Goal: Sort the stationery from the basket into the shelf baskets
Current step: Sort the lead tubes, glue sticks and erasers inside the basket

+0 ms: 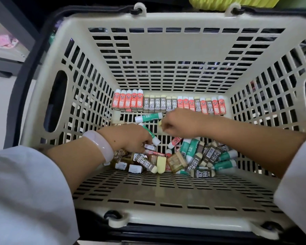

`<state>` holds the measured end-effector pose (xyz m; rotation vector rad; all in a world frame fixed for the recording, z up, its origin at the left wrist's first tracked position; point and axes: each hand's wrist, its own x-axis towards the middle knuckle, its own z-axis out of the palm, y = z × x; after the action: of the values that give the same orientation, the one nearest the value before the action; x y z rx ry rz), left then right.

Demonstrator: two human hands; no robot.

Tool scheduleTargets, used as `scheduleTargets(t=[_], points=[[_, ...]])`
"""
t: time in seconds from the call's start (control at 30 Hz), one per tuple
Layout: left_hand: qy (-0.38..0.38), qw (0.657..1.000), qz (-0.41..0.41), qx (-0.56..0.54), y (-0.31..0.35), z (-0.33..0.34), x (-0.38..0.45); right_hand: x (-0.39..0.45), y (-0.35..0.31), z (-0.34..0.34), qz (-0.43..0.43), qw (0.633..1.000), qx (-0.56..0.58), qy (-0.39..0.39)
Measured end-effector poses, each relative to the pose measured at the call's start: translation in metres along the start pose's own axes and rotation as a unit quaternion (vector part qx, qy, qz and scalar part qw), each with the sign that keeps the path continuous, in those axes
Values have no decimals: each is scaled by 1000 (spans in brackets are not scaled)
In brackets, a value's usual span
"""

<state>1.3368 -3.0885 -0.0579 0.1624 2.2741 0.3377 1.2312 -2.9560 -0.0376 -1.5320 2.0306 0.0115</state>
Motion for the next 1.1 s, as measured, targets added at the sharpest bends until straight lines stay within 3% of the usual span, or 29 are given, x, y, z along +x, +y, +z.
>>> scheduleTargets(t=[0.07,0.13,0.47,0.63,0.8,0.9,1.1], points=[[-20,1000,1,-9,5,0,0,1,-15,13,-26,994,65,-85],[-33,999,-6,-24,8,-1,1,1,-23,26,-28,987,58,-145],[-85,990,-51,-96,12,-9,-3,5,-18,37,47,958,169,-229],[-136,973,-56,-176,12,-26,-9,10,-21,41,82,952,215,-201],[-215,971,-44,-96,14,-27,-14,10,-25,42,91,950,243,-175],[-205,976,-39,-57,12,-19,-11,9,-24,42,91,951,241,-168],[-156,983,-8,-93,10,-14,-8,10,-13,29,115,939,292,-145]])
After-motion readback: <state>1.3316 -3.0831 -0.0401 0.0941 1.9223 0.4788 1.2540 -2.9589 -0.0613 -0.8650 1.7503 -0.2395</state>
